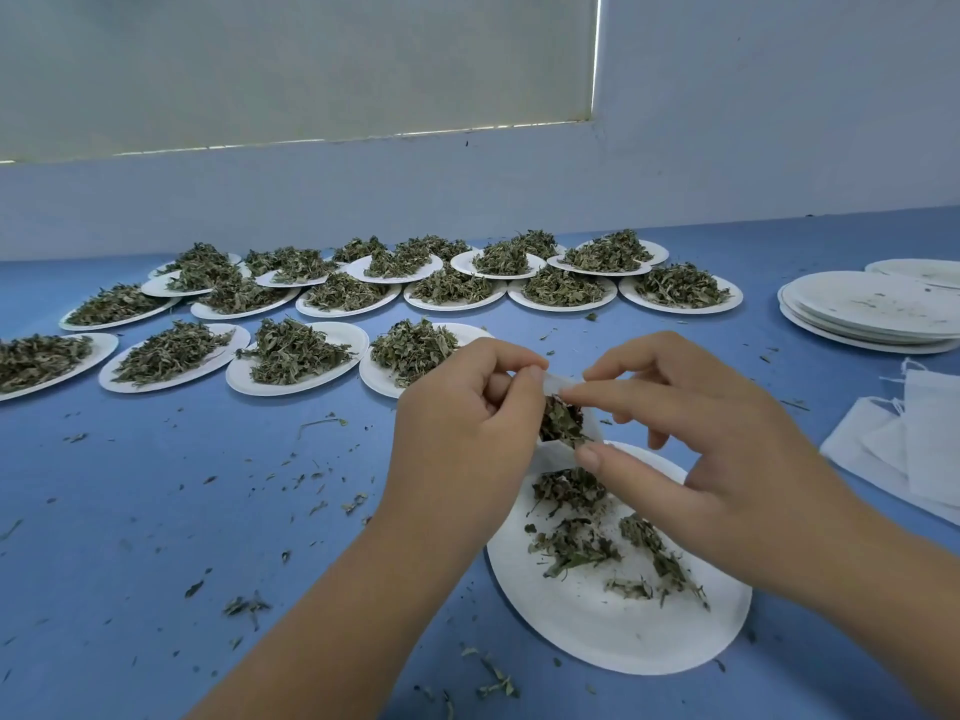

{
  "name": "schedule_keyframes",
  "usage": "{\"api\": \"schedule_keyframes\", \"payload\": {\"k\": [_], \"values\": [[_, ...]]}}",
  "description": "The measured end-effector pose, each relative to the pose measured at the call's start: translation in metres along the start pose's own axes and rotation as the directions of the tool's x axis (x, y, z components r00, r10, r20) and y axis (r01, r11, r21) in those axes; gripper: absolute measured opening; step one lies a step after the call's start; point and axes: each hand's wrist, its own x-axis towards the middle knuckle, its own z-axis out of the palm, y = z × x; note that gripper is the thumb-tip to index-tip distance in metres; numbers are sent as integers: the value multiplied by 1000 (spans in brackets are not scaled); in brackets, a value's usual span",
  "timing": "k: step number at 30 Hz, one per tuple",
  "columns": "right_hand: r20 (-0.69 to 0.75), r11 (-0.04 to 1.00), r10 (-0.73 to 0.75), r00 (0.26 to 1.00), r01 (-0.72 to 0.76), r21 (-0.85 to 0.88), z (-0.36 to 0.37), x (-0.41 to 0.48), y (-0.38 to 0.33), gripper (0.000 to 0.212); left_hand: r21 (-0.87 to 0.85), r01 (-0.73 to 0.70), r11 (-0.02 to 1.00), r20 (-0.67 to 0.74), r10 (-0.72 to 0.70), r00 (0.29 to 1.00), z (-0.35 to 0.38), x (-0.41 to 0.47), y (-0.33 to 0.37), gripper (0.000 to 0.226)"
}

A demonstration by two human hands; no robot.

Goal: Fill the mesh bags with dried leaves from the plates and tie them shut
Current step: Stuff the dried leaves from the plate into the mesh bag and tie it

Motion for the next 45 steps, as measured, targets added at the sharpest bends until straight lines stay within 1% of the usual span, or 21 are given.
{"api": "schedule_keyframes", "payload": {"k": [2,5,8,13,17,20,22,24,26,29,32,34,36,38,41,45], "values": [[-33,999,51,998,-50,15,0,0,1,29,0,-9,1000,-1,9,1000,0,1,0,19],[-92,987,154,984,-149,61,4,2,3,19,-1,-24,1000,14,24,1000,1,0,-1,20],[-111,972,209,972,-195,128,8,3,5,22,46,-66,997,49,64,997,3,-2,0,19],[-151,981,170,974,-153,117,8,2,4,22,104,-80,991,72,73,995,4,-3,-1,19],[-211,991,106,972,-87,98,5,1,2,21,98,-71,993,59,66,996,3,-2,-2,19],[-226,999,24,974,-12,51,6,1,-1,13,94,-71,993,66,65,996,3,-2,-2,19],[-190,1000,-28,981,29,1,9,1,-2,8,95,-71,993,73,64,995,4,-2,-1,21],[-123,999,-47,991,45,-13,13,1,-2,10,87,-65,994,78,59,995,3,-3,0,21],[-75,999,-46,996,46,5,13,0,-1,13,74,-57,996,74,51,996,2,-2,0,18],[-62,996,-80,995,83,40,4,0,1,17,58,-39,998,47,37,998,0,0,0,16],[45,988,-131,990,127,92,-7,-1,3,24,16,-13,1000,30,12,999,-3,2,1,16],[125,987,-160,979,157,29,-9,-1,5,28,4,-4,1000,29,4,1000,-4,2,2,17],[175,979,-183,967,195,-57,-5,-1,5,30,7,-1,1000,40,1,999,-3,1,3,18],[224,972,-191,956,217,-95,0,-1,4,35,17,-1,1000,58,0,998,-2,-1,4,18],[272,969,-174,946,215,-126,4,-1,0,36,33,-8,999,83,6,997,0,-1,4,19],[310,947,-99,946,185,-263,11,0,-5,39,26,-31,999,131,27,991,1,-4,7,20]]}}
